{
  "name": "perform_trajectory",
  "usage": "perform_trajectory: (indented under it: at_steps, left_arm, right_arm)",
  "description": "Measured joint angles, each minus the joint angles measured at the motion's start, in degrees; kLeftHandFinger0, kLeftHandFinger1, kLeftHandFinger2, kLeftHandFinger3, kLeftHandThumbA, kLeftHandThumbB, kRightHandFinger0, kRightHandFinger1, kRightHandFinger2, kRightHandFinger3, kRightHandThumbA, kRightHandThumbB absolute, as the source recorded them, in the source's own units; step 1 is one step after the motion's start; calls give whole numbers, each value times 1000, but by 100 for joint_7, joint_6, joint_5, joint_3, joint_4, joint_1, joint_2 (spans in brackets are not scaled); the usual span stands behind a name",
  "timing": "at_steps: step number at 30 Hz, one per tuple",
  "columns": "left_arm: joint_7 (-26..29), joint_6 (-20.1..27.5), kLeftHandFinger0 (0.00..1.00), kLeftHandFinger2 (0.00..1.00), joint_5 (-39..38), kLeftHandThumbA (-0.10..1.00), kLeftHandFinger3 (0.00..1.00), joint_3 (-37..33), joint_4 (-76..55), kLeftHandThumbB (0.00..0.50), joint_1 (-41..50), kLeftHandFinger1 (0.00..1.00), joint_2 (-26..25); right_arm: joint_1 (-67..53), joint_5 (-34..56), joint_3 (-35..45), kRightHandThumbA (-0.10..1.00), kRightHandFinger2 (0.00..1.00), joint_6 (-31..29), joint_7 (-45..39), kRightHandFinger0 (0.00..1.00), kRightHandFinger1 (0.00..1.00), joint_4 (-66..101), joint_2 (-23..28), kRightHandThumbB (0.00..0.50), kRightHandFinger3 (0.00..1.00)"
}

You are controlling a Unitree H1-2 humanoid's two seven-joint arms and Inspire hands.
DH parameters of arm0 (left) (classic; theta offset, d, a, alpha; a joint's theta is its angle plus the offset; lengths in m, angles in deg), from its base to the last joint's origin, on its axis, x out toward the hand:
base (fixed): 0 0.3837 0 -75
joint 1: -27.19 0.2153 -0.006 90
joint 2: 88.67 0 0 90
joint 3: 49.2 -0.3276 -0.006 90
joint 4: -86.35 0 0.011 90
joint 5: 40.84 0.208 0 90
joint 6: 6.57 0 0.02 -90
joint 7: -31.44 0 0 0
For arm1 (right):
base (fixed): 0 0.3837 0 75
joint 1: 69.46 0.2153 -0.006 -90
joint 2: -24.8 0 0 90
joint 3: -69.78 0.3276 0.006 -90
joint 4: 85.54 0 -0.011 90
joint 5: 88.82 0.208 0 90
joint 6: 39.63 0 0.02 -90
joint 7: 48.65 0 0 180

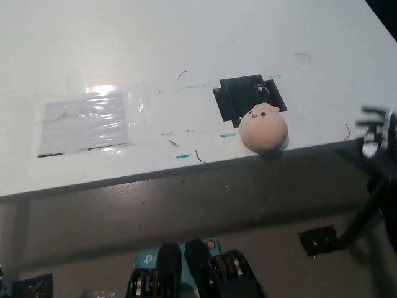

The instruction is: The robot uses its right hand to grab and squeeze a pink dumpling toy kept on the black mask on the desk

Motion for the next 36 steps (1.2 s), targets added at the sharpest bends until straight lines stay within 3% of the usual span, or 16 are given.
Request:
perform_trajectory:
  at_steps: [7,9,10,16,18,20,22,26,28,36]
  left_arm:
    - [1,3,0,146,1,1000,204,-1,-5,500,-1,46,0]
    - [1,8,0,140,2,1000,191,-4,3,500,1,49,0]
    - [1,13,0,127,2,1000,187,-4,3,500,1,27,0]
    - [2,13,0,128,2,1000,181,-1,0,500,0,32,0]
    - [2,13,0,140,2,1000,190,-1,-5,500,3,38,0]
    - [2,13,0,148,1,1000,198,0,-7,500,8,37,0]
    - [1,17,0,138,2,1000,204,-2,2,500,10,31,0]
    - [2,33,0,127,4,1000,183,-1,10,500,11,32,0]
    - [0,43,0,126,2,1000,193,0,10,500,13,29,0]
    - [0,62,0,114,3,1000,166,-1,41,500,7,25,0]
  right_arm:
    - [-422,379,72,138,704,-238,124,433,569,-426,-318,161,834]
    - [-531,477,107,136,699,-313,180,416,577,-548,-415,172,837]
    - [-588,525,131,110,686,-352,209,365,560,-604,-466,148,841]
    - [-742,833,335,117,674,-459,371,386,558,-940,-678,133,868]
    - [-749,897,337,148,674,-476,408,382,551,-1063,-679,155,889]
    - [-751,965,336,175,667,-481,426,387,551,-1143,-679,167,881]
    - [-748,1028,335,218,619,-495,439,326,490,-1251,-680,191,839]
    - [-752,1125,315,264,597,-535,464,336,485,-1396,-683,205,794]
    - [-757,1156,304,277,574,-549,477,301,427,-1420,-683,204,795]
    - [-741,1271,267,303,539,-553,498,303,403,-1476,-680,198,766]
